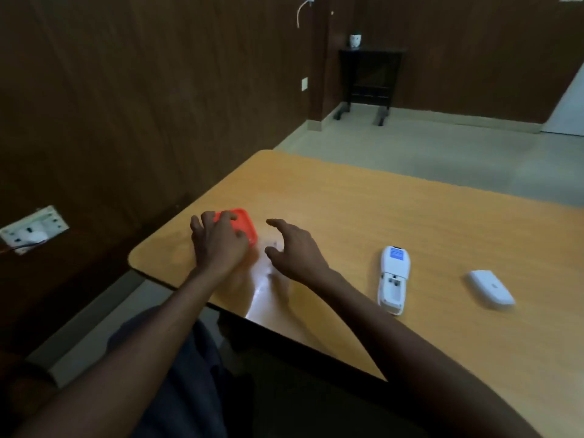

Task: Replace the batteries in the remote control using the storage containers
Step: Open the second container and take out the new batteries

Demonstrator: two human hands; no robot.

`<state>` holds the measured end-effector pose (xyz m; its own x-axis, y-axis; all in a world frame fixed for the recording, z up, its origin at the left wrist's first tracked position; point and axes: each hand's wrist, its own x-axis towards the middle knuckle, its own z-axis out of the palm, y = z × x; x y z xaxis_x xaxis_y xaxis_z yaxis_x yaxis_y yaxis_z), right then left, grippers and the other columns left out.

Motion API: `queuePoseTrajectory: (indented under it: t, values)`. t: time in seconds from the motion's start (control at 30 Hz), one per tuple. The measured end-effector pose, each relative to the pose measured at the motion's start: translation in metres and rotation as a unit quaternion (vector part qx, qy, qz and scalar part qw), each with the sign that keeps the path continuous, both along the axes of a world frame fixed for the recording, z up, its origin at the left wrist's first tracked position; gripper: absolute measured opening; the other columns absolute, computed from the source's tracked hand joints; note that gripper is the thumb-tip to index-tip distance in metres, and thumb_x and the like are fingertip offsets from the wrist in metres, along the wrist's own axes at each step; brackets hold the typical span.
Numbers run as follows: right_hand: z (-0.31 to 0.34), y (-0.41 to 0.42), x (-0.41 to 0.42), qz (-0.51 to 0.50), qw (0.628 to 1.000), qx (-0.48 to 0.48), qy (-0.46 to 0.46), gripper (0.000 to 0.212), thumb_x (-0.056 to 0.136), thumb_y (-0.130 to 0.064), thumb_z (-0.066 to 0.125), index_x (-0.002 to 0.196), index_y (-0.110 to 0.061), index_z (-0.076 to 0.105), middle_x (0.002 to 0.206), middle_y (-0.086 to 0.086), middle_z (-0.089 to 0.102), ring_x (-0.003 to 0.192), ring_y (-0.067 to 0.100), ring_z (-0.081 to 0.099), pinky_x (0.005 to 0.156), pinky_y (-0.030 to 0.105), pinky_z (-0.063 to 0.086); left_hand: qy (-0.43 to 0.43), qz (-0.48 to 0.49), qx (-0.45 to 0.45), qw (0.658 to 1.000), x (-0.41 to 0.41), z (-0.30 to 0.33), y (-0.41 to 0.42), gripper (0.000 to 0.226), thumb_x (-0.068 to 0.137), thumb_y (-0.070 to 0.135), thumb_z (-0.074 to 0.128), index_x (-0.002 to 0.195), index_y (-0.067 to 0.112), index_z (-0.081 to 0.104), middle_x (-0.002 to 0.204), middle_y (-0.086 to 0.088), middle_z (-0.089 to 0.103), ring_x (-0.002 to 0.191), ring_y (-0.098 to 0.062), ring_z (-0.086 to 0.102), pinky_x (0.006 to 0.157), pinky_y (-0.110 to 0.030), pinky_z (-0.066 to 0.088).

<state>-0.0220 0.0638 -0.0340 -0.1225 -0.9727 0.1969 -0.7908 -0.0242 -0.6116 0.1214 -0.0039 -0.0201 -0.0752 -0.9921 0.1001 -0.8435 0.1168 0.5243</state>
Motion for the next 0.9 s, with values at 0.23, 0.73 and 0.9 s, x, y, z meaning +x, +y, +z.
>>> queuePoseTrajectory:
  t: [0.23,0.73,0.9]
  values:
    - [-0.022,-0.009,0.027,-0.014,0.998,-0.053,-0.026,0.044,0.088,-0.006,0.059,0.132,-0.012,0.065,0.122,0.017,0.068,0.108,0.035,0.064,0.092,0.040,0.050,0.210,0.045,0.045,0.976,-0.009,0.003,0.008,0.056,0.089,0.011,0.066,0.142,0.019,0.049,0.145,-0.017,0.048,0.127,-0.037,0.053,0.095,-0.039,0.046]
    - [-0.002,0.202,-0.114,-0.158,0.964,-0.213,-0.011,0.030,0.089,-0.036,0.072,0.112,-0.017,0.069,0.135,0.003,0.059,0.126,0.019,0.056,0.100,0.038,0.050,0.650,-0.150,0.498,0.554,-0.146,0.010,0.138,0.087,0.092,0.079,0.025,0.134,0.011,0.058,0.121,-0.024,0.072,0.109,-0.044,0.069,0.100,-0.061,0.048]
    - [0.000,0.234,-0.120,-0.135,0.965,-0.201,0.103,0.058,0.082,-0.059,0.073,0.113,-0.010,0.068,0.128,0.005,0.062,0.120,0.017,0.056,0.095,0.028,0.050,0.600,-0.149,0.540,0.571,-0.181,-0.005,0.171,0.097,0.084,0.087,0.031,0.137,0.010,0.057,0.114,-0.020,0.074,0.100,-0.035,0.073,0.084,-0.052,0.059]
